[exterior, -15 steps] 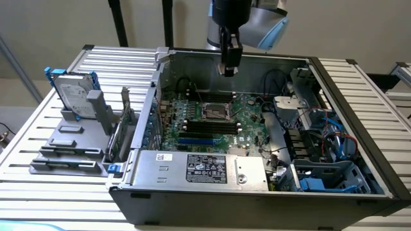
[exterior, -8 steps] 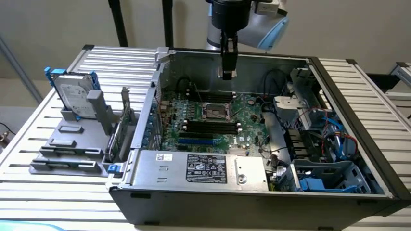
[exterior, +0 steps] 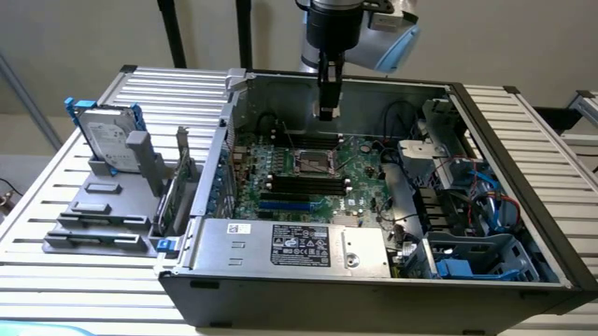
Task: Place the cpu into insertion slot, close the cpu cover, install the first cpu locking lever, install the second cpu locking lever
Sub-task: 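Place the cpu into insertion slot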
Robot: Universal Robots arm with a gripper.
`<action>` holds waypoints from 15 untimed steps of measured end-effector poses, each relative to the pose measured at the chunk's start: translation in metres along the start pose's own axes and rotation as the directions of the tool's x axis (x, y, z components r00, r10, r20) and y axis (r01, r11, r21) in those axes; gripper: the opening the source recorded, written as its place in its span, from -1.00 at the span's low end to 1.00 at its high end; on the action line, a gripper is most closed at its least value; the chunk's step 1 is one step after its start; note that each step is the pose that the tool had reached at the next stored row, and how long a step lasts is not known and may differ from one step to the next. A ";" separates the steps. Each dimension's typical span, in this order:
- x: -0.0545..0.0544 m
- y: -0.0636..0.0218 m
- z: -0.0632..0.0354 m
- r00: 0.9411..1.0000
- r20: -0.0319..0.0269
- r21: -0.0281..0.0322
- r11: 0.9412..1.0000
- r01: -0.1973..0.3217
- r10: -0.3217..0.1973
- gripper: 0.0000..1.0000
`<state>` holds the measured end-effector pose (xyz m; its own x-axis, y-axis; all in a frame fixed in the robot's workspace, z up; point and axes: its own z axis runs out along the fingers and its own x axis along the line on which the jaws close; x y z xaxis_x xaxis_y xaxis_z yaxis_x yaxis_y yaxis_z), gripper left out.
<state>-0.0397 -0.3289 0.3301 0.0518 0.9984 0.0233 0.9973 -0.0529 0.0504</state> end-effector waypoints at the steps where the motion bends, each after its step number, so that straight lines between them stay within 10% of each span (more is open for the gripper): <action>1: 0.000 -0.0001 0.0018 1.000 0.000 0.000 1.000 0.000 0.000 0.09; 15: -0.001 -0.0027 0.0272 1.000 -0.001 0.000 1.000 0.010 -0.010 0.09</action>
<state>-0.0411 -0.3296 0.3027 0.0413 0.9989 0.0234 0.9978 -0.0425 0.0503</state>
